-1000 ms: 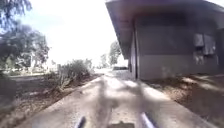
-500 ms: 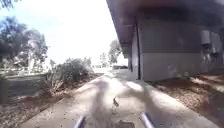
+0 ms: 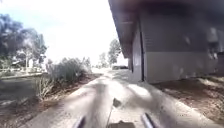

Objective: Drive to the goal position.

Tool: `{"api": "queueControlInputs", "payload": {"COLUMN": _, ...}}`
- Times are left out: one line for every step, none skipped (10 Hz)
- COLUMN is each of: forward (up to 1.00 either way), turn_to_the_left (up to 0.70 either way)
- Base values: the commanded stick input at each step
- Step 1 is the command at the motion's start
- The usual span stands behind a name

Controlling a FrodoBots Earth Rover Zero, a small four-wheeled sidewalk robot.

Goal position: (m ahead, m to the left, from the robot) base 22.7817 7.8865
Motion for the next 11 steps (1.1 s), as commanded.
{"api": "queueControlInputs", "payload": {"forward": 1.00, "turn_to_the_left": -0.37}}
{"api": "queueControlInputs", "payload": {"forward": 1.00, "turn_to_the_left": 0.00}}
{"api": "queueControlInputs", "payload": {"forward": 1.00, "turn_to_the_left": 0.00}}
{"api": "queueControlInputs", "payload": {"forward": 1.00, "turn_to_the_left": 0.00}}
{"api": "queueControlInputs", "payload": {"forward": 1.00, "turn_to_the_left": 0.00}}
{"api": "queueControlInputs", "payload": {"forward": 1.00, "turn_to_the_left": 0.00}}
{"api": "queueControlInputs", "payload": {"forward": 1.00, "turn_to_the_left": 0.00}}
{"api": "queueControlInputs", "payload": {"forward": 1.00, "turn_to_the_left": 0.00}}
{"api": "queueControlInputs", "payload": {"forward": 1.00, "turn_to_the_left": 0.00}}
{"api": "queueControlInputs", "payload": {"forward": 1.00, "turn_to_the_left": 0.00}}
{"api": "queueControlInputs", "payload": {"forward": 1.00, "turn_to_the_left": 0.00}}
